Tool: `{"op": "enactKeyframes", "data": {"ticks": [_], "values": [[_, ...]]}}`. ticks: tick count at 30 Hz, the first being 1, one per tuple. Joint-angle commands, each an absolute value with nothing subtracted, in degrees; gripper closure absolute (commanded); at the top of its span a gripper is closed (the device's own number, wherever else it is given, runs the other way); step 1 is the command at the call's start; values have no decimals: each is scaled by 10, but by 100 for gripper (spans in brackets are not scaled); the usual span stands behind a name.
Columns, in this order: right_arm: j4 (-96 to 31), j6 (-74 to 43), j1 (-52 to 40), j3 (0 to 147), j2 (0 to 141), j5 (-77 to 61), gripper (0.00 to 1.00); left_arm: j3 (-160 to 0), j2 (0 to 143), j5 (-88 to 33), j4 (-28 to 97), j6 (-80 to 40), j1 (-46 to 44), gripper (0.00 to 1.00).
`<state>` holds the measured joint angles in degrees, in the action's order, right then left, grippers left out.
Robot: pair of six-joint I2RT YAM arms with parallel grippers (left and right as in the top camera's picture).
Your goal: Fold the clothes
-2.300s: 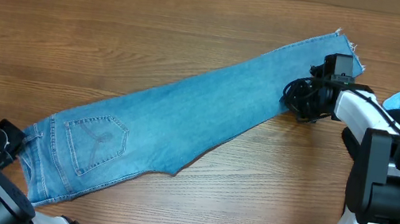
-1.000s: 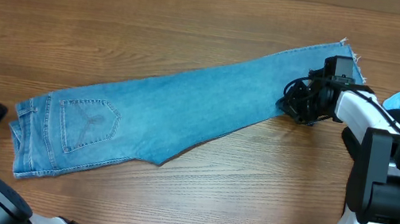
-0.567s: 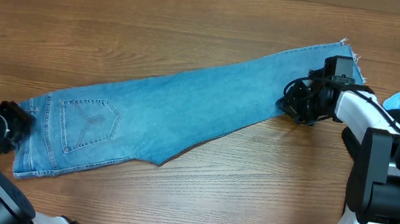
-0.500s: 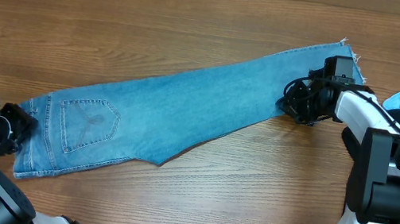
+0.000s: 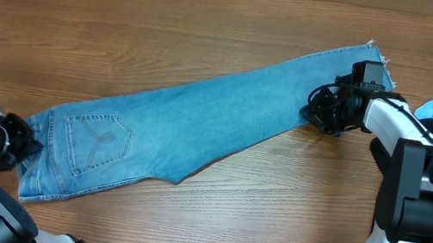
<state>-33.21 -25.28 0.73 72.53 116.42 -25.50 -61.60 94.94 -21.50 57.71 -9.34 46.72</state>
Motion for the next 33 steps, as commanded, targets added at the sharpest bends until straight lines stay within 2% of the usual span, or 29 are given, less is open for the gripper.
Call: {"op": "enactKeyframes", "data": {"ticks": [1,6,7,9,10,13,15,17,20,21,23,24,29,33], "values": [[-335,-253,16,711,1187,-211,81,-698,951,-208,650,-55,470,96],[-335,-253,16,711,1187,-211,81,-720,952,-117,698,-64,470,95],[-335,-253,16,711,1187,-211,81,-711,952,-79,698,-86,470,89],[-335,-253,16,711,1187,-211,81,-696,952,-11,694,-128,470,52],[-335,-253,16,711,1187,-211,78,-693,952,1,691,-140,470,42],[-335,-253,16,711,1187,-211,65,-691,951,-15,681,-143,470,39],[-335,-253,16,711,1187,-211,58,-691,951,-56,680,-134,469,40],[-335,-253,16,711,1187,-211,57,-691,951,-117,677,-101,464,44],[-335,-253,16,711,1187,-211,57,-687,951,-178,671,-57,442,59],[-335,-253,16,711,1187,-211,57,-684,951,-180,667,-55,433,66],[-335,-254,16,711,1187,-211,57,-666,951,-163,652,-56,410,91],[-336,-254,16,711,1187,-211,57,-652,951,-135,643,-64,398,96],[-347,-254,16,711,1187,-211,57,-554,951,-8,593,-182,399,96],[-351,-254,16,711,1187,-211,57,-513,951,26,555,-204,441,96]]}}
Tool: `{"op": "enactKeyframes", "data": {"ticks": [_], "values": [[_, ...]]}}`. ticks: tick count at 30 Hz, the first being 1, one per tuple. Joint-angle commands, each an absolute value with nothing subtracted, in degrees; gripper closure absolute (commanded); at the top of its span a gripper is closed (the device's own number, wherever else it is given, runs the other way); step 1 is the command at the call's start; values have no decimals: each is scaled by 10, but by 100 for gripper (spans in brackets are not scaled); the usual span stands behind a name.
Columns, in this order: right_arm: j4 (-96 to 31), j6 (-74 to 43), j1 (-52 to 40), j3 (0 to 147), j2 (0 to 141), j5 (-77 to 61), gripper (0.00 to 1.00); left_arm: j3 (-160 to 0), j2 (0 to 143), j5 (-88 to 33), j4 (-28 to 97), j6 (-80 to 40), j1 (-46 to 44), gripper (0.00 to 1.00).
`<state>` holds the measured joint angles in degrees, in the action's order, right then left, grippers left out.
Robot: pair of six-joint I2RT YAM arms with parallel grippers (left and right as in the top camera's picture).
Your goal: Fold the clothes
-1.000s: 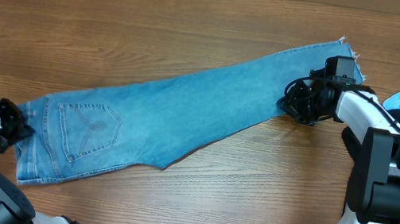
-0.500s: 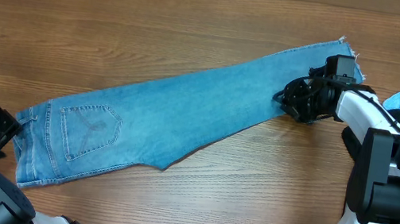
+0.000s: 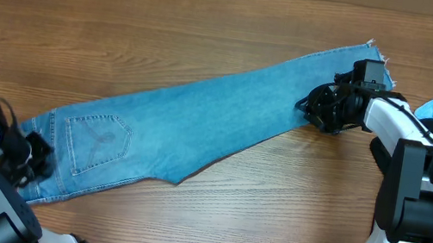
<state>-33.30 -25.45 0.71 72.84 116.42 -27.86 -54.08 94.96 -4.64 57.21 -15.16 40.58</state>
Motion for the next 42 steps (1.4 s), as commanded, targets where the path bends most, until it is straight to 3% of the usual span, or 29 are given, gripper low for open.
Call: {"op": "enactKeyframes", "data": {"ticks": [1,4,8,12,19,25,27,29,42], "values": [[-352,-254,16,711,1187,-211,57,-509,951,30,546,-205,453,96],[-356,-253,16,711,1187,-211,55,-508,951,-9,513,-212,485,94],[-389,-221,32,734,1176,-218,51,-524,951,-163,451,-143,499,89],[-439,-174,69,782,1134,-237,49,-570,951,-199,446,-130,494,86],[-459,-149,144,835,1078,-243,25,-655,951,-354,542,-30,456,81],[-393,-147,199,834,1094,-241,19,-658,951,-313,608,13,389,75],[-366,-141,209,834,1107,-242,8,-657,951,-279,611,13,367,72],[-346,-111,214,834,1119,-240,5,-657,951,-268,615,13,347,71],[-229,-101,223,834,1217,-206,2,-657,941,-246,673,29,274,72]]}}
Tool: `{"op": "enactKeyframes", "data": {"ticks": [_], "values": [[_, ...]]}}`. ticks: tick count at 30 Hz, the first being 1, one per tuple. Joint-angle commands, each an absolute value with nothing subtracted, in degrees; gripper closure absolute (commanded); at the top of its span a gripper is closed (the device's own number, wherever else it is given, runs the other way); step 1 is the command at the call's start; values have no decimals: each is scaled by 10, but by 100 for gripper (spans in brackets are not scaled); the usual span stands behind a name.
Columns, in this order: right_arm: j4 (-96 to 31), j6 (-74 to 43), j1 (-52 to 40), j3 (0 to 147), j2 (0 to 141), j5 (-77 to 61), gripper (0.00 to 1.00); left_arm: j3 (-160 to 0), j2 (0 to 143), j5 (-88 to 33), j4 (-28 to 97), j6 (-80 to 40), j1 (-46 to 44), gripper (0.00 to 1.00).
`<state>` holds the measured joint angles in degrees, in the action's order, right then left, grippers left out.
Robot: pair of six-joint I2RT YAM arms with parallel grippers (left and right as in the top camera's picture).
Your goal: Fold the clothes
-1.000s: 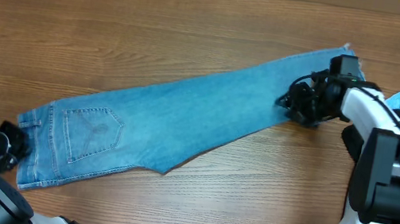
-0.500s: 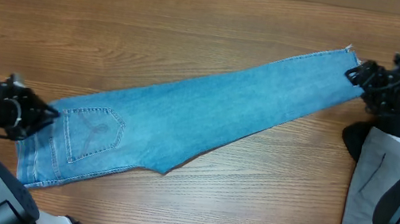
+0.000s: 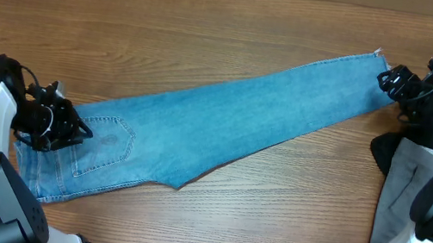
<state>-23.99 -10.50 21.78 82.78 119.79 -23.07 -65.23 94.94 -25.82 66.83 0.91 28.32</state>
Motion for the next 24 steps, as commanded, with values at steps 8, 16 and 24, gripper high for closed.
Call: {"op": "enactKeyframes", "data": {"ticks": [8,16,24], "values": [[-212,-105,222,834,1265,-215,6,-657,894,-241,684,28,270,72],[-211,-104,222,835,1284,-369,37,-657,861,-220,687,28,270,71],[-248,-119,249,861,1253,-453,96,-657,861,-220,693,33,270,72]]}}
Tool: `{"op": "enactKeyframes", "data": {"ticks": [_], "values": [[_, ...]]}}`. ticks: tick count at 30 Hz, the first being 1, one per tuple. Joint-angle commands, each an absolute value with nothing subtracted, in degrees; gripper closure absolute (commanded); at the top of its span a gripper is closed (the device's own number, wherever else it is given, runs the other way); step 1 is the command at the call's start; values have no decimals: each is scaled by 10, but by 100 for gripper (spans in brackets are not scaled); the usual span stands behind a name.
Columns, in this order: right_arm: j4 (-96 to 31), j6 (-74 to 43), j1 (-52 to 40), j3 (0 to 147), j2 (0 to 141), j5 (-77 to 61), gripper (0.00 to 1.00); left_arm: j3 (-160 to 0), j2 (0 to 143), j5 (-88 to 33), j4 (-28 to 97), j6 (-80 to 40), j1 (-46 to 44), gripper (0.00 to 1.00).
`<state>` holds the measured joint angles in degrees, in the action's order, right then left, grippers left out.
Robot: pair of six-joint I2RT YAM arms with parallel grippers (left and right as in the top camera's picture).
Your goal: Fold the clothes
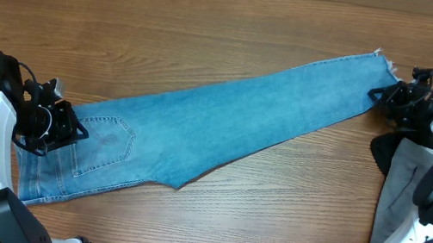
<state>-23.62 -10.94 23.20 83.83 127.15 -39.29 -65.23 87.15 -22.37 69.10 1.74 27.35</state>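
A pair of blue jeans, folded lengthwise, lies diagonally on the wooden table. Its waist and back pocket are at the lower left, its hem at the upper right. My left gripper sits low over the waist just left of the pocket, pointing right, its fingers apparently spread. My right gripper points left at the lower corner of the hem. The overhead view is too small to show whether its fingers are open or shut.
A pile of other clothes lies at the right edge: a grey garment, a black one and a bit of light blue cloth. The right arm's base stands over that pile.
My right gripper has come down and slightly left, from above the hem's end to its lower corner. My left gripper has shifted a little left on the waist. The jeans lie unchanged.
My right gripper first rested on the leg near the hem and my left gripper was off the waist's left edge. The left then reached the waistband. Later the right was off the leg beyond the hem, and the left by the pocket. Both now sit at the jeans' ends.
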Motion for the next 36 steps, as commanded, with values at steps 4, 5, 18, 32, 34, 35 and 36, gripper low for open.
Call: {"op": "enactKeyframes", "data": {"ticks": [4,5,18,32,34,35,36], "values": [[-301,-122,270,884,1199,-457,96,-657,861,-221,693,32,270,72],[-315,-122,277,887,1178,-458,96,-657,861,-221,693,32,270,72],[-482,-57,217,887,1004,-455,96,-743,829,-257,744,32,270,72],[-637,-21,-52,887,1000,-431,96,-920,762,-255,811,6,270,65],[-646,-21,-104,887,1000,-425,96,-931,756,-255,812,6,270,64],[-646,-21,-126,887,1000,-425,96,-934,754,-255,812,6,270,64],[-644,-22,-152,887,1000,-425,96,-937,752,-255,812,5,270,64]]}}
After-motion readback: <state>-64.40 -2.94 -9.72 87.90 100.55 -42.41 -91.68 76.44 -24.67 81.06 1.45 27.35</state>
